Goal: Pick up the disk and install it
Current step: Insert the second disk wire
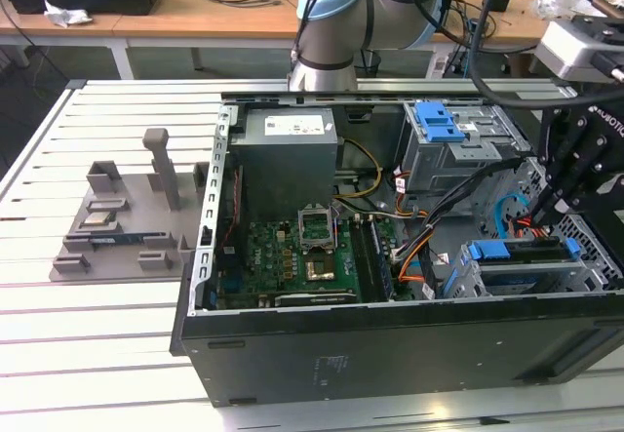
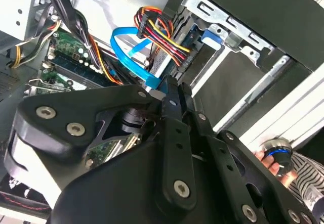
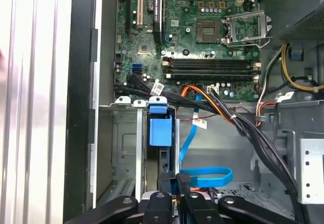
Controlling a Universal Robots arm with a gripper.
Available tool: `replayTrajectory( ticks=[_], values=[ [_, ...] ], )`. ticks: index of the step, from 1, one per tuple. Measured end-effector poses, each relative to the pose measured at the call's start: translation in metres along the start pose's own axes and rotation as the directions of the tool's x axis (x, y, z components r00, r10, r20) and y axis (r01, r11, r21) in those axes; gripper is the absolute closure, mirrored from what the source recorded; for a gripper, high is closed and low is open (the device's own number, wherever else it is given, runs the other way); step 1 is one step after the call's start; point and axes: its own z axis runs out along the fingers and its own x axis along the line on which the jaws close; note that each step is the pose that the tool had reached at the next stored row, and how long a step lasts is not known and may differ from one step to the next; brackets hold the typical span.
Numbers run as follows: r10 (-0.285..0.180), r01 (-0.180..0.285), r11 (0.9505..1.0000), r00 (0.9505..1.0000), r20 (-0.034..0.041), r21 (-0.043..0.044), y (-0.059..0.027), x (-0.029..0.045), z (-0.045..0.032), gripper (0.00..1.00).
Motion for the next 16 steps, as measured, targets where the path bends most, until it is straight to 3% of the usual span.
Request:
replayTrajectory(
  ticks=[6,8,11,16],
  values=[
    [-0.015,0.015,0.9999,0.9999,0.0014,0.0005,-0.0009,0.0024,0.0128,0.84],
    [-0.017,0.017,0.9999,0.9998,0.0053,0.0006,-0.0010,0.0031,0.0147,0.84],
    [-0.019,0.019,0.9998,0.9997,0.0175,0.0010,-0.0012,0.0040,0.0171,0.84],
    [-0.024,0.024,0.9997,0.9995,0.0195,0.0013,-0.0013,0.0081,0.0193,0.84]
  ],
)
